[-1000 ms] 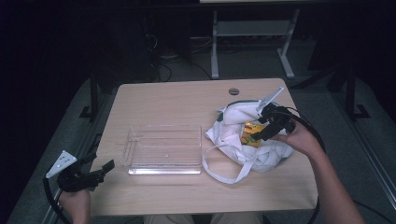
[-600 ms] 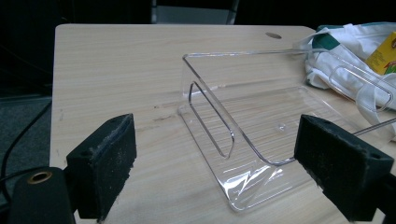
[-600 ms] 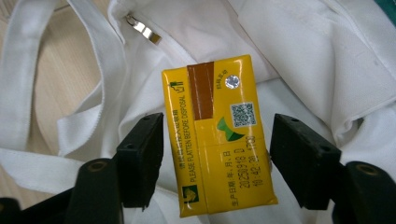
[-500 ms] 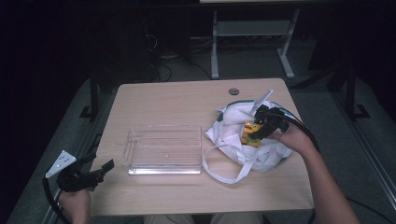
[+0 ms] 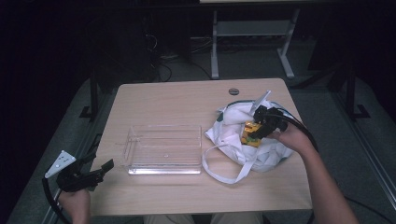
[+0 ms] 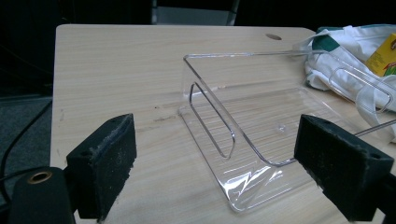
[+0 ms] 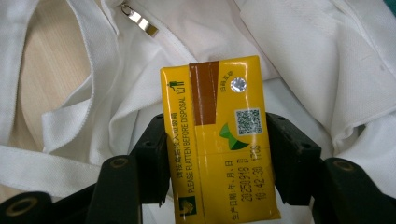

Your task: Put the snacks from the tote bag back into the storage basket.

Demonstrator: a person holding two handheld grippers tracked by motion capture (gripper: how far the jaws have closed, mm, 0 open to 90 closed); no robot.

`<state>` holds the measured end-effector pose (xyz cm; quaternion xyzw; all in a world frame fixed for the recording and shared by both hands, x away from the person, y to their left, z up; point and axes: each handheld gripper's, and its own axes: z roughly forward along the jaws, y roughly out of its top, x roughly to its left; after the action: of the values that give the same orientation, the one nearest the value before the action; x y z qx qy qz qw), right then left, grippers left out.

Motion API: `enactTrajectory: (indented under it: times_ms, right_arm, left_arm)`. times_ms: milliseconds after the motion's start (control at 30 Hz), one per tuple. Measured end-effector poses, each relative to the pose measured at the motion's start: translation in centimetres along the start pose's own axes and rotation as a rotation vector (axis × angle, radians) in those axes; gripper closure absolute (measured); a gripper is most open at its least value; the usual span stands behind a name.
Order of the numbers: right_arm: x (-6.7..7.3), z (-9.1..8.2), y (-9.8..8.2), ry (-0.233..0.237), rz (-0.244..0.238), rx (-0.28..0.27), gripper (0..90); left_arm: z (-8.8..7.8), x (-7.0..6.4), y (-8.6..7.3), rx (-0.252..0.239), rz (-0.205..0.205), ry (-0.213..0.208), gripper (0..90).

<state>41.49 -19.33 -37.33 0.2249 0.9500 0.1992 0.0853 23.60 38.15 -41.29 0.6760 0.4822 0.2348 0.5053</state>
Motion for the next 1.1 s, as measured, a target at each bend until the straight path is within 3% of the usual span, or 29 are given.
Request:
enactTrajectory:
  times_ms: [200, 700, 933, 1100]
  right_arm:
    - [-0.2, 0.0, 0.0, 0.010, -0.010, -0.004, 47.6]
    - [-0.8, -0.4, 0.0, 0.002, 0.023, -0.029, 51.3]
    - [-0.8, -2.2, 0.4, 0.006, 0.040, -0.068, 51.5]
    - [-0.3, -3.5, 1.0, 0.003, 0.022, -0.068, 51.6]
  left_arm:
    - [0.0, 0.1, 0.0, 0.000, 0.001, -0.001, 12.6]
    - [0.0, 0.2, 0.0, -0.008, -0.006, 0.002, 12.6]
    - [0.0, 0.1, 0.0, -0.009, -0.008, 0.002, 12.6]
    - [0.0, 0.1, 0.0, -0.013, -0.013, 0.001, 12.6]
